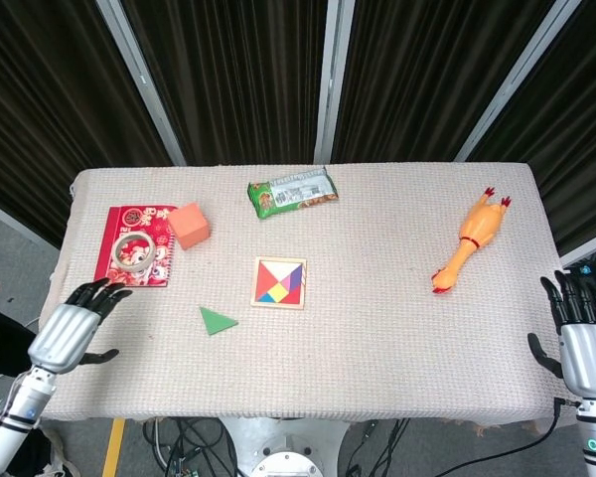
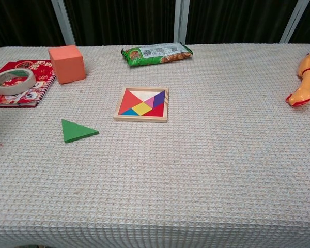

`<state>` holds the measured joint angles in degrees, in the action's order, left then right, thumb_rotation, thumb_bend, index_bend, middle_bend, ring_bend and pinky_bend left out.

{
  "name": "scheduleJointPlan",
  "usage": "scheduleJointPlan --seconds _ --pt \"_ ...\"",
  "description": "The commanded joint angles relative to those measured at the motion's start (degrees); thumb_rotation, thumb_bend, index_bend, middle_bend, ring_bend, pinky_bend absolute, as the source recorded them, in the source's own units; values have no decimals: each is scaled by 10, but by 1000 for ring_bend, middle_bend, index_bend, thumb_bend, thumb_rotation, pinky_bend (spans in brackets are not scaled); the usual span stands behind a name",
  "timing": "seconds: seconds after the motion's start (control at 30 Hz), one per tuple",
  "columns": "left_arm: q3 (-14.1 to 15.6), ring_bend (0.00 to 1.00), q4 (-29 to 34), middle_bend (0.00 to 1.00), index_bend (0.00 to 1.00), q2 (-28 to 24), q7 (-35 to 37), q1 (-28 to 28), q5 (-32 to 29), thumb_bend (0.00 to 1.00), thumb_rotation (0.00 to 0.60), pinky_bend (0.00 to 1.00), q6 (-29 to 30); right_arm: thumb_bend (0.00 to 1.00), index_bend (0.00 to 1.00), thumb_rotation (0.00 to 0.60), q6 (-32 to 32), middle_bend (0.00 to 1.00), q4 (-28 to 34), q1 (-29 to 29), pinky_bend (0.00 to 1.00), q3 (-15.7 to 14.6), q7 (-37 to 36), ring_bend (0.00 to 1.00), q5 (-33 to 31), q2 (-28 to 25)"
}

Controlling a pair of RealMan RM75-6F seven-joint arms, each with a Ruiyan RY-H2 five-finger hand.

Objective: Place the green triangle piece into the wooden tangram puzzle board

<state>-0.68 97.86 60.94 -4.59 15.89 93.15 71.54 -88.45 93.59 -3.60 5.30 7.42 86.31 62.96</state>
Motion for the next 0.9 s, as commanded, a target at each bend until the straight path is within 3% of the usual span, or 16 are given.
scheduleJointPlan --seconds 0.03,0.43,0.9 --pt "-1 64 -5 136 173 -9 14 50 24 45 600 157 -56 256 0 600 -5 0 3 2 0 1 7 0 0 -2" --pt "19 64 -77 137 186 60 62 128 49 60 600 155 -147 259 0 600 -6 0 10 3 0 11 2 0 -15 -13" --pt "16 64 -155 140 193 130 116 192 53 61 600 158 -179 261 0 600 7 0 12 -1 0 7 14 0 -18 -6"
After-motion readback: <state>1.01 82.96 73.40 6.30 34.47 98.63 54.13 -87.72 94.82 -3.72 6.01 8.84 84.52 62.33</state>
